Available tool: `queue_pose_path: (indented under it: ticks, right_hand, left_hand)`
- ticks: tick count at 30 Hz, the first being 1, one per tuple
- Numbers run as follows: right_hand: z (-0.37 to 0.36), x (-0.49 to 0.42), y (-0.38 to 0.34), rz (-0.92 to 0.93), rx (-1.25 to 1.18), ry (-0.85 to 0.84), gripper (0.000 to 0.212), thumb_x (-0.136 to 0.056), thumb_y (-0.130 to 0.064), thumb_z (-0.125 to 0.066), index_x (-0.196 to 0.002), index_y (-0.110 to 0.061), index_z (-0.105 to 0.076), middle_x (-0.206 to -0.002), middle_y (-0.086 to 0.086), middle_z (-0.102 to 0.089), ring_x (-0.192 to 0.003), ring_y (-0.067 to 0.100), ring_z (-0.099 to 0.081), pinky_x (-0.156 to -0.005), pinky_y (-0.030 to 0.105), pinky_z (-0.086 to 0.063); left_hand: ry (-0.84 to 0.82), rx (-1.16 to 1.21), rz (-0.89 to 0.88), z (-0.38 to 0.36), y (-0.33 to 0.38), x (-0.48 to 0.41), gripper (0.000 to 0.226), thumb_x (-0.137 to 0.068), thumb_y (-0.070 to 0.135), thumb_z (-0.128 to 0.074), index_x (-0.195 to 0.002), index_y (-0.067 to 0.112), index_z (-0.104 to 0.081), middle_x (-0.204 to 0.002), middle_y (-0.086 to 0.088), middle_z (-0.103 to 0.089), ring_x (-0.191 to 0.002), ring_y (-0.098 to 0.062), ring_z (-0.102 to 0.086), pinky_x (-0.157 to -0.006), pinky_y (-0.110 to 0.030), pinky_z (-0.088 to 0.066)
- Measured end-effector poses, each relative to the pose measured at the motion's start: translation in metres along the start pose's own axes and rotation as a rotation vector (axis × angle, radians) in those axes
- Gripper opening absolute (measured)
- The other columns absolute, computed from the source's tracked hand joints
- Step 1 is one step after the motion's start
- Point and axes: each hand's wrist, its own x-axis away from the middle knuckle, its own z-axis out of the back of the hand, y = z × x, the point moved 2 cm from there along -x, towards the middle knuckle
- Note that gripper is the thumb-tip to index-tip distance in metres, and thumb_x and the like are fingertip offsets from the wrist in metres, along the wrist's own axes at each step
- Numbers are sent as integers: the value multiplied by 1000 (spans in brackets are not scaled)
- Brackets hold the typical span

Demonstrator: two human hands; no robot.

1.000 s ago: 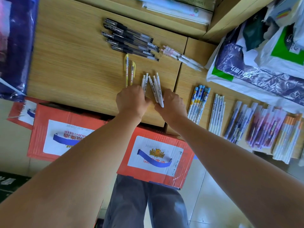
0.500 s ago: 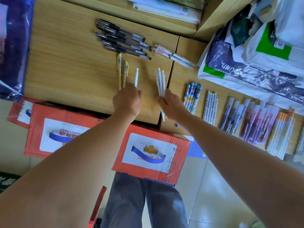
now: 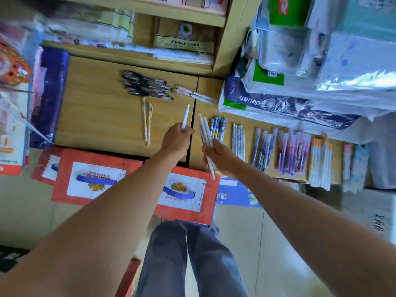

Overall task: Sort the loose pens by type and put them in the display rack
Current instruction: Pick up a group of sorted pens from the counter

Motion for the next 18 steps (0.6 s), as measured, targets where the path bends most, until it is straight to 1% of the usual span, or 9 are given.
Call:
queue_pose_path:
  ticks: [1,3,5,7,8,10,12,16,18]
  right_hand:
    - [3,11,0,2,3,-8,31,-102,-31,-40,-101,-1,-46,-75,17,-59,-57,17,-47,-55,29,-38]
    - [10,39,-4,-3,-4,-39,26,-103,-27,-40,-101,-2,-46,-69,5,-56,-58,14,-49,-55,25,-37]
    - [13,67,-6,14,-52,-79,19,-103,-26,-39,-94,-10,-44,-73,5,-62,-65,18,-57,-63,32,-43]
    - [15,96,-8,18,-111,-87,18,-103,-27,-38,-88,-17,-40,-76,8,-65,-67,19,-61,-74,41,-49]
    - [15,111,-7,14,-137,-67,18,-103,-26,-38,-87,-19,-40,-75,9,-64,-65,19,-61,-75,42,-49]
    - [15,138,-6,10,-158,-2,16,-103,-25,-41,-89,-17,-42,-70,7,-61,-59,18,-59,-67,37,-48]
    - [16,167,-2,10,-197,43,16,-102,-23,-43,-91,-11,-43,-65,6,-56,-50,15,-55,-58,29,-47]
    - [25,223,10,-16,-302,139,22,-102,-23,-44,-86,-9,-39,-60,5,-41,-51,17,-39,-54,29,-37]
    - [35,252,21,-33,-324,180,26,-102,-28,-44,-84,-10,-42,-61,6,-42,-51,18,-39,-53,28,-38]
  left_hand:
    - [-11,48,18,-1,9,10,30,-98,25,-44,-97,3,-63,-91,-27,-61,-66,-34,-53,-65,-38,-43]
    - [-35,120,31,-3,25,30,37,-94,43,-54,-79,10,-56,-64,-10,-50,-50,-23,-43,-58,-31,-37]
    - [-78,131,12,-7,39,49,41,-87,51,-62,-70,15,-51,-57,-1,-41,-43,-15,-34,-52,-26,-29]
    - [-134,108,-37,-14,52,72,40,-84,47,-68,-65,18,-48,-53,1,-39,-37,-11,-34,-49,-24,-28]
    - [-152,91,-61,-18,56,84,40,-84,43,-69,-63,19,-46,-50,2,-38,-33,-8,-32,-47,-23,-27]
    - [-171,52,-97,-25,64,108,38,-86,34,-69,-62,20,-44,-41,7,-36,-27,-5,-29,-45,-22,-26]
    - [-201,-5,-130,-34,72,131,33,-88,28,-66,-65,17,-46,-35,7,-33,-30,-9,-31,-45,-23,-25]
    - [-265,-127,-181,-62,91,175,18,-89,26,-61,-81,14,-51,-52,-1,-36,-44,-17,-34,-45,-22,-27]
    - [-299,-169,-218,-82,103,197,15,-89,26,-59,-87,11,-55,-54,-2,-38,-44,-17,-36,-46,-24,-28]
